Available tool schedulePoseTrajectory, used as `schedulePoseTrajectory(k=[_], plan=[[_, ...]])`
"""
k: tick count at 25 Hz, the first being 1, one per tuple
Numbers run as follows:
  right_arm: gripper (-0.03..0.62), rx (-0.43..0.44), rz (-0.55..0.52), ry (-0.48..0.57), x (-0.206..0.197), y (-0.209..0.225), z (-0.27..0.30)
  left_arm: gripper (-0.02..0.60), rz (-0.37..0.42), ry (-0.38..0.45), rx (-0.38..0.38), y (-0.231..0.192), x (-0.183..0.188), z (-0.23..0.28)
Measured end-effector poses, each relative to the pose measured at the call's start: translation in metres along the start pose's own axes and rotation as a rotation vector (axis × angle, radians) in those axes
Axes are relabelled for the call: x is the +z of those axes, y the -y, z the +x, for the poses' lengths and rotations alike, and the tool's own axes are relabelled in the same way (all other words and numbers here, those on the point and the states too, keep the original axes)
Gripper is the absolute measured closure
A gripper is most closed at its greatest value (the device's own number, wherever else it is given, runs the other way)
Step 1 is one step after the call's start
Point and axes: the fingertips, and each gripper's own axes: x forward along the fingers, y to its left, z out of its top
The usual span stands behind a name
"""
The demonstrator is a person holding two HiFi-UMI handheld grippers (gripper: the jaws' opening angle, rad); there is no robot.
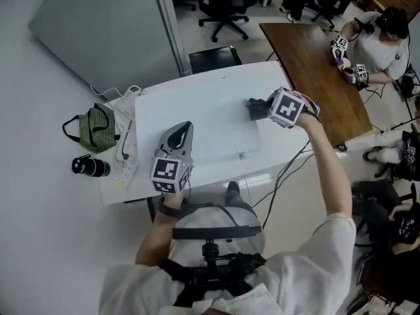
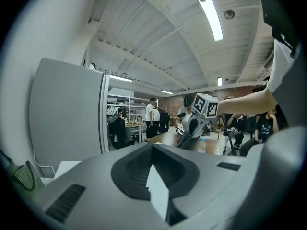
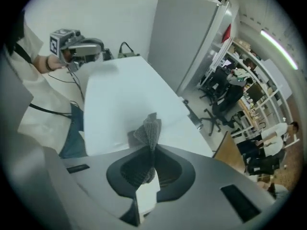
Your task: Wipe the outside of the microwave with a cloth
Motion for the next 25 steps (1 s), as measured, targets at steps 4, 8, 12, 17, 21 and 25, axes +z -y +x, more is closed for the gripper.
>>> schedulePoseTrajectory(k=[4, 8, 12, 17, 21, 25], plan=[[0.574, -0.1, -0.029, 0.022, -0.052, 0.074, 0.035, 0.574, 0.007, -0.044, 0.039, 0.062, 0.005, 0.052], [0.574, -0.184, -0.087, 0.03, -0.054, 0.122, 0.063, 0.574, 0.004, -0.099, 0.064, 0.097, -0.002, 0.072], [0.574, -0.068, -0.178, 0.004, -0.06, 0.098, 0.078, 0.574, 0.013, -0.13, 0.058, 0.114, -0.007, 0.089], [0.574, 0.176, -0.319, 0.011, -0.096, -0.001, 0.078, 0.574, 0.077, -0.122, 0.041, 0.116, 0.0, 0.115], [0.574, 0.366, -0.364, -0.047, -0.142, -0.095, 0.072, 0.574, 0.069, -0.109, 0.013, 0.113, 0.002, 0.134], [0.574, 0.468, -0.32, -0.088, -0.168, -0.122, 0.086, 0.574, 0.072, -0.115, -0.024, 0.119, 0.0, 0.157]])
